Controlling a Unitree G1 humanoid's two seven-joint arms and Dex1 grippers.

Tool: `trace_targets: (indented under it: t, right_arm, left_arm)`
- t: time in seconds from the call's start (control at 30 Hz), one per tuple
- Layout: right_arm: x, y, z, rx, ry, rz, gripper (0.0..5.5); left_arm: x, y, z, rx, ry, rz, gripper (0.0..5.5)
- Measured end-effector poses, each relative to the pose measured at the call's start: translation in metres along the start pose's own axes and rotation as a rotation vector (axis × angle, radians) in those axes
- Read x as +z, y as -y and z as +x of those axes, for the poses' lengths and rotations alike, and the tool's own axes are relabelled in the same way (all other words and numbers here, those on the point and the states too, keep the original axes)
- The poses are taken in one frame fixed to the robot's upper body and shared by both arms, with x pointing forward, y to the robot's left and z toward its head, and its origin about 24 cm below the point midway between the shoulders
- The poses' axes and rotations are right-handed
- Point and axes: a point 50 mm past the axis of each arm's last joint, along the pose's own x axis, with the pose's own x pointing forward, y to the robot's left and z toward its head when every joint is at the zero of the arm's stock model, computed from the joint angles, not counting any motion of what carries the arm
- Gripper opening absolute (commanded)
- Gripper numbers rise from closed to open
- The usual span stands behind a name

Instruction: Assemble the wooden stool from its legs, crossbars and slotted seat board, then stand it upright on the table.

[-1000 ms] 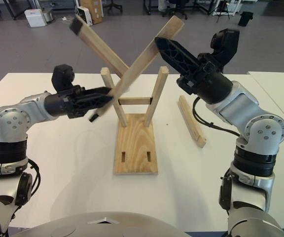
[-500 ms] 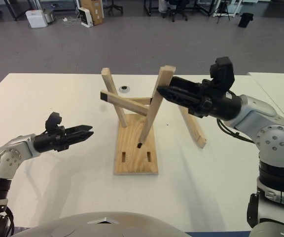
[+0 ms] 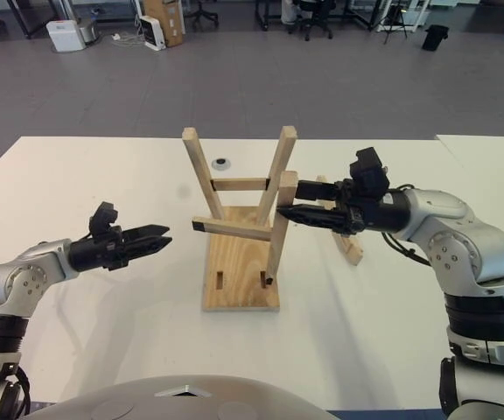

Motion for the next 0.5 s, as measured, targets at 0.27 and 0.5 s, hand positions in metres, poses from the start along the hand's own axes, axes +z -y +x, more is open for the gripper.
trace_targets:
  t: [0.27,0.5]
  right_arm:
    - [-0.002,0.002,0.014,-0.095,0.002,-0.034,2.02]
    - [-0.004,-0.001,0.017,-0.098,0.047,-0.006,2.02]
  left_arm:
    - [-0.005,0.000,0.005,-0.011,-0.038,0.014,3.11]
    - [-0.005,0.000,0.006,-0.014,-0.037,0.013,3.11]
